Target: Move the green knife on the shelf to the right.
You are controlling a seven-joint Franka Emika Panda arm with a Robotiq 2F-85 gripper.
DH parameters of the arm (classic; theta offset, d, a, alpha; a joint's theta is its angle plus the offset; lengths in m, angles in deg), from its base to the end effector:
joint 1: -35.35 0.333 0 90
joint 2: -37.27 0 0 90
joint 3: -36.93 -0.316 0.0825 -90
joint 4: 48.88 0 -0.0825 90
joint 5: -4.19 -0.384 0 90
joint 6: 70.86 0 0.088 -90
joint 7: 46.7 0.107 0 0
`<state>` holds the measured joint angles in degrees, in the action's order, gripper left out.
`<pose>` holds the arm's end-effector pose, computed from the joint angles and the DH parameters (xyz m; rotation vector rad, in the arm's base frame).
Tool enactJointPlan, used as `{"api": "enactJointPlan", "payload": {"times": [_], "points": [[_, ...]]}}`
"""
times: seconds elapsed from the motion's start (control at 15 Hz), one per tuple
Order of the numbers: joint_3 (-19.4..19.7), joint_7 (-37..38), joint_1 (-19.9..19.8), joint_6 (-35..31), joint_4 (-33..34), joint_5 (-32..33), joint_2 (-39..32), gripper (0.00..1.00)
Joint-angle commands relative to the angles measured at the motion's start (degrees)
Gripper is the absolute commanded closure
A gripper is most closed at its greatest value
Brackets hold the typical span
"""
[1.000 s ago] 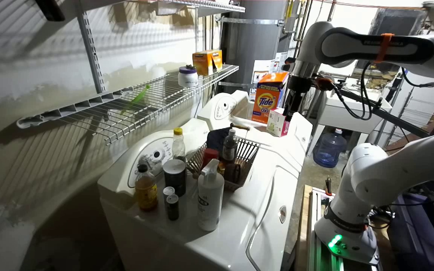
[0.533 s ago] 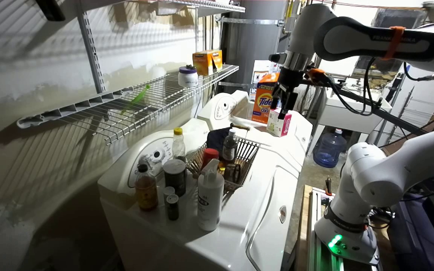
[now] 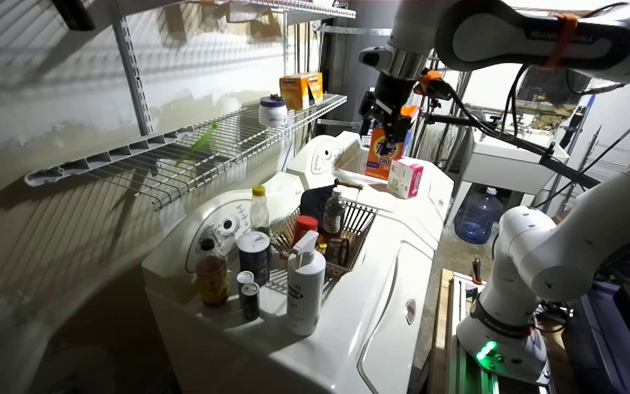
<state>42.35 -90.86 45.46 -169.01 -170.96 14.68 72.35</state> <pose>0.3743 0.0026 0.6529 2.6730 1.2469 0.2055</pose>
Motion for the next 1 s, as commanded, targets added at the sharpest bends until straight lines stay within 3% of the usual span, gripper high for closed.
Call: {"api": "enactJointPlan", "payload": {"times": [0.0,0.33,0.4,0.93], "points": [[-2.05,-7.10,0.81,-1.26,8.11,3.65,-8.44,0.00],[-5.85,-15.48,0.62,-7.20,13.76,7.27,-15.52,0.00],[-5.61,-12.31,-0.33,-6.25,10.03,4.57,-12.11,0.00],[-6.69,-14.65,-0.40,-7.27,12.79,5.55,-14.97,0.00]]}}
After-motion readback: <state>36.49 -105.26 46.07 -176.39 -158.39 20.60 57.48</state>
